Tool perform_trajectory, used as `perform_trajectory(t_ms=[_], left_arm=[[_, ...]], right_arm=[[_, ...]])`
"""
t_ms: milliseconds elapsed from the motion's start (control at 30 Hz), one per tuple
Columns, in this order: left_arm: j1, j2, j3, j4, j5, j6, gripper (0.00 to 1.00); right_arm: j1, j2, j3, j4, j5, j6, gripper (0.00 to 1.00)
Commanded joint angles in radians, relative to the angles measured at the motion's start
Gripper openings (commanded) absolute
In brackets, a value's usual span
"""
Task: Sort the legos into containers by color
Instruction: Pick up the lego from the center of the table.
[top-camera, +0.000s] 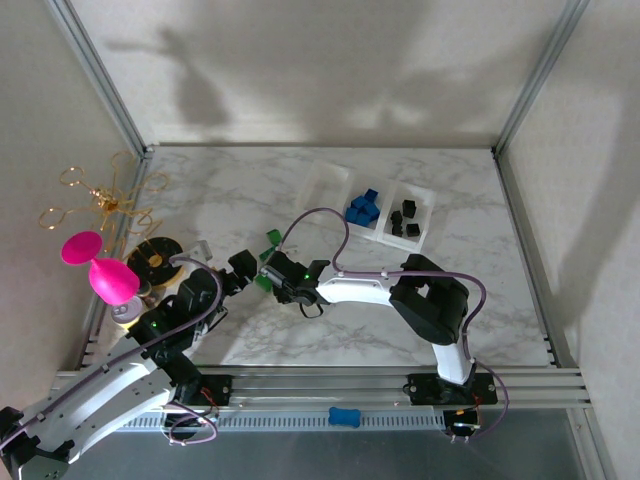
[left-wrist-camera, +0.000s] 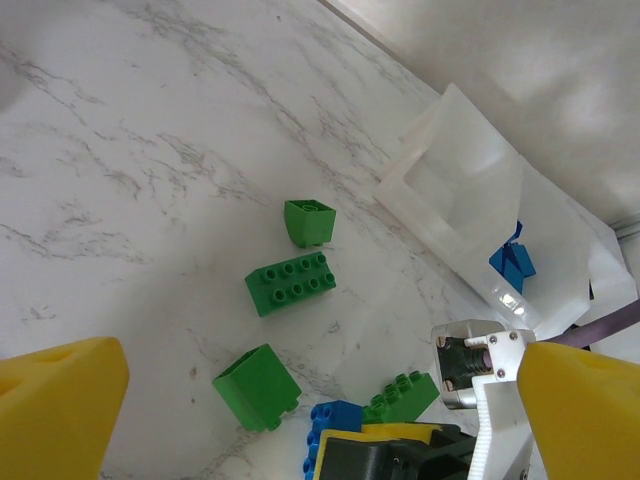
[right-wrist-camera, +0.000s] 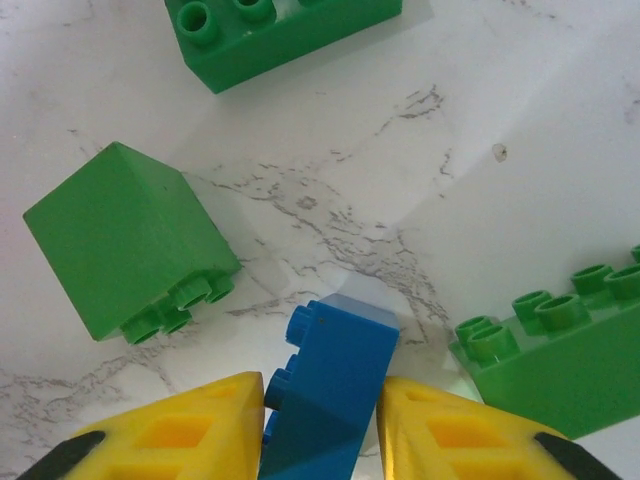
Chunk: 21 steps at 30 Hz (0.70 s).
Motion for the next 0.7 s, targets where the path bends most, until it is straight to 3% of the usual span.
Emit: perform_trajectory(t_ms=[0,333,667], left_arm=[[0.008,0.003,-0.004,0.014,-0.001,-0.009,0.99],[0.009,0.018,0.005,0.029,0.003,-0.001,1.00],[0.011,0.050,0.027,0.065,0.021,0.023,1.00]], right_arm=[[0.007,-0.010,-0.004,-0.046,0.001,-0.013,0.31],[-0.007,-0.117,-0.012,-0.047,0.000,-0.015,0.27],[-0.160,-0.282,-0.052,-0.031,-0.041,-0.068,0.27]])
